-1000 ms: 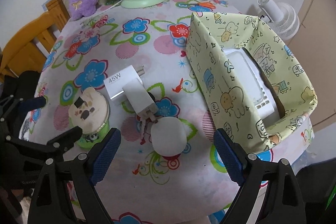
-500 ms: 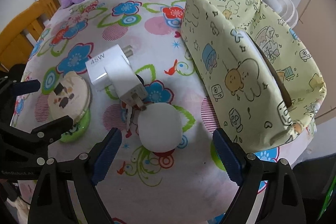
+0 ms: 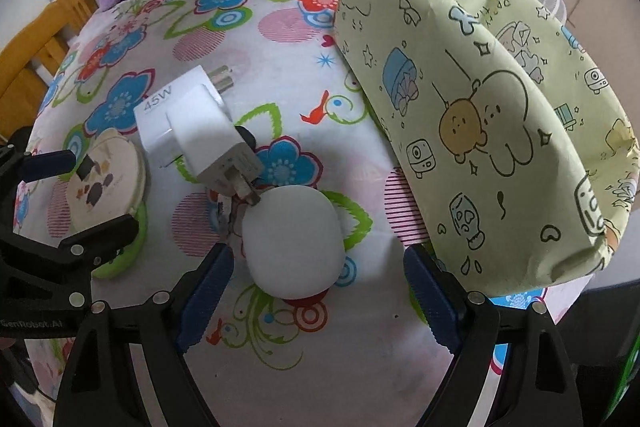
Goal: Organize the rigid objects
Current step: 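Grasp the white round ball with the right tool while the left tool closes on the cookie tin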
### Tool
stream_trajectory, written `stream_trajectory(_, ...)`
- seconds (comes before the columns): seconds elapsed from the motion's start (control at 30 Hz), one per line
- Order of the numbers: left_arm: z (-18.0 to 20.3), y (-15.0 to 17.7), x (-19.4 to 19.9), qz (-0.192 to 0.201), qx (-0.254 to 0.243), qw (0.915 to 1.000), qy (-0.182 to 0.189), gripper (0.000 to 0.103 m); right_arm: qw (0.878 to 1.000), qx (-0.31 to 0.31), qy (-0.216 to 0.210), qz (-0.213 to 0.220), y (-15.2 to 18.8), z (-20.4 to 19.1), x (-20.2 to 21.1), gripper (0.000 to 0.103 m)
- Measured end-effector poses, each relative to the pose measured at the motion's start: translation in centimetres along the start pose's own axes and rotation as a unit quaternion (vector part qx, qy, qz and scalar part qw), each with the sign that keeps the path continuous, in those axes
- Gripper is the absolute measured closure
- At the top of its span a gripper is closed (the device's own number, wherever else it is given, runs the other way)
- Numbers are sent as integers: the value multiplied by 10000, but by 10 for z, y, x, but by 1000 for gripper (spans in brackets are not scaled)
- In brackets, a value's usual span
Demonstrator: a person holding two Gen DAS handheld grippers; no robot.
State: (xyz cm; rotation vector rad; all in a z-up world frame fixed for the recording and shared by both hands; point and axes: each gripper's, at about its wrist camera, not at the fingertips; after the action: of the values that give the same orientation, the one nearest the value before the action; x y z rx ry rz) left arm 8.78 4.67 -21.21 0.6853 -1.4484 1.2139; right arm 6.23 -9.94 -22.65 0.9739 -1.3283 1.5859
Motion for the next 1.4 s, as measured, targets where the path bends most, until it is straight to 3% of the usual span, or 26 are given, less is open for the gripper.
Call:
stream_trajectory(0.13,-1,-4,-3,-62,37,9999,76,7,10000,-74,20,-10,-2,1,-3,14)
stream_trajectory(0.23,-7,-7,-5,-142,346,9990,234,14,9999,-165,-10,-36,-4,2,-4,15)
stream_trajectory(0.33,-9,-9,-3,-62,430,9988,206,19,9996,-258,-60,-88,-5,2,-8,21)
stream_trajectory(0.5,-8,-13,-2,-52,354,9993,91,20,9992,-386,-28,-26,-6,3,-7,26)
stream_trajectory(0.73,-7,-14,3,62,390,9992,-54,20,9994,-331,12,109,-8,1,-3,53)
stream_trajectory(1.4,5,16,17,-6,504,9985,-211,24,9998,0,-169,84,2,-14,3,53)
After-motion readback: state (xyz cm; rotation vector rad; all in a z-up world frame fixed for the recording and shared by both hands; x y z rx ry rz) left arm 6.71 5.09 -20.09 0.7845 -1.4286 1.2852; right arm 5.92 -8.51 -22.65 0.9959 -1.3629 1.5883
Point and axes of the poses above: each gripper's, at about its wrist camera, not at the fingertips, and x roughly against the way its jaws point, z to its right, y to its underside, and after that the axes turned 6 degrees about y, right-handed
